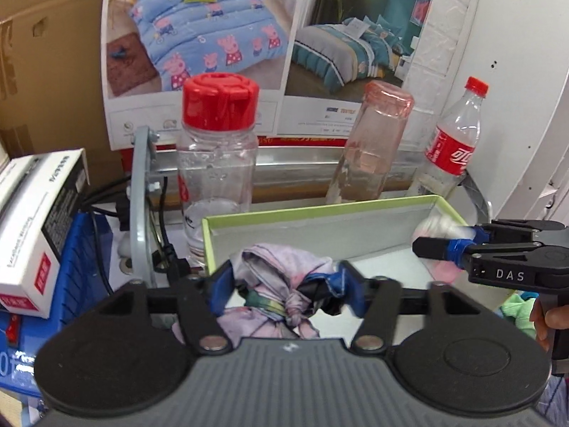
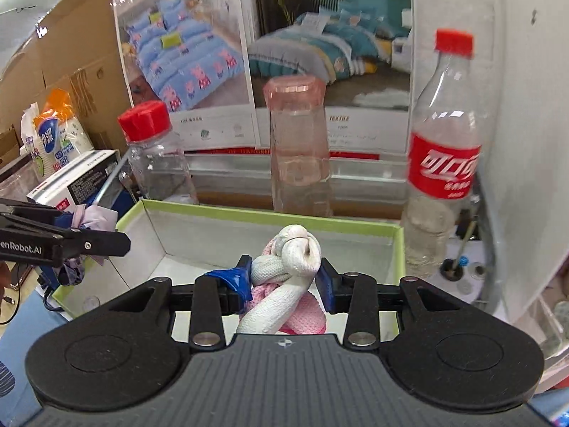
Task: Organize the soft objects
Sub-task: 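Carry both items over the lime-green box and open both grippers, then move the right tool to the green towel while the left tool returns to the pink sponge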
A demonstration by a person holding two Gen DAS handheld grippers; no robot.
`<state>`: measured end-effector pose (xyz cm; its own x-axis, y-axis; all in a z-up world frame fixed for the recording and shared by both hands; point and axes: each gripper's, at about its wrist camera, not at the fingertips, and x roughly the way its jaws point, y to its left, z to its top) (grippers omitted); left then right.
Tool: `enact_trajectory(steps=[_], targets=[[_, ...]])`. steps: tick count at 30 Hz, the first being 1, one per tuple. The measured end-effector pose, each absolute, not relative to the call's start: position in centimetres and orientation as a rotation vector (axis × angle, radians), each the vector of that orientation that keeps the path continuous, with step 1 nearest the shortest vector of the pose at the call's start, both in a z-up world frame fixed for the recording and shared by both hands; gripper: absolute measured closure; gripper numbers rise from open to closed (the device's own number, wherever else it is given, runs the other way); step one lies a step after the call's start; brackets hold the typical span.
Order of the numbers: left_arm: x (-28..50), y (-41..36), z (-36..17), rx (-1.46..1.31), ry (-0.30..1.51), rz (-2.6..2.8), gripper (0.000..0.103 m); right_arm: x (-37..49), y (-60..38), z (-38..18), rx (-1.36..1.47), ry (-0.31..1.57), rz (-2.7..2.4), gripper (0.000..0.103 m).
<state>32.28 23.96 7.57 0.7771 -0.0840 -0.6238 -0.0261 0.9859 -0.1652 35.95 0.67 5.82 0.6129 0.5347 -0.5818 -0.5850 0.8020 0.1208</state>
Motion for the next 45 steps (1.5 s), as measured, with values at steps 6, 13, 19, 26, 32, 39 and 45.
enact_trajectory(steps=[6,13,19,26,32,39,45], targets=[[30.9,24.1,8.2,-0.156,0.635,0.016,0.001,36.6,1.2,5.1,-0.040,0.698,0.620,0.071],[24.3,23.9,9.0,-0.152,0.585,0.022,0.001,31.9,-4.4,7.1,-0.019,0.604,0.554,0.063],[16.7,23.6,8.8,-0.145,0.566,0.045,0.000,25.4,-12.4,5.8,0.077,0.592,0.496,0.059],[8.2,22.5,6.8,-0.130,0.604,0.088,0.000,18.3,-18.5,2.6,0.218,0.571,0.399,0.056],[3.7,17.5,4.1,-0.023,0.692,-0.068,0.000,14.5,-20.9,0.1,0.299,0.621,0.359,0.054],[4.3,10.2,-0.3,0.090,0.792,-0.285,0.000,13.0,-21.5,-0.9,0.252,0.657,0.348,0.052],[5.4,9.9,-0.8,0.034,0.814,-0.289,0.000,16.2,-20.6,1.7,0.157,0.589,0.390,0.051]])
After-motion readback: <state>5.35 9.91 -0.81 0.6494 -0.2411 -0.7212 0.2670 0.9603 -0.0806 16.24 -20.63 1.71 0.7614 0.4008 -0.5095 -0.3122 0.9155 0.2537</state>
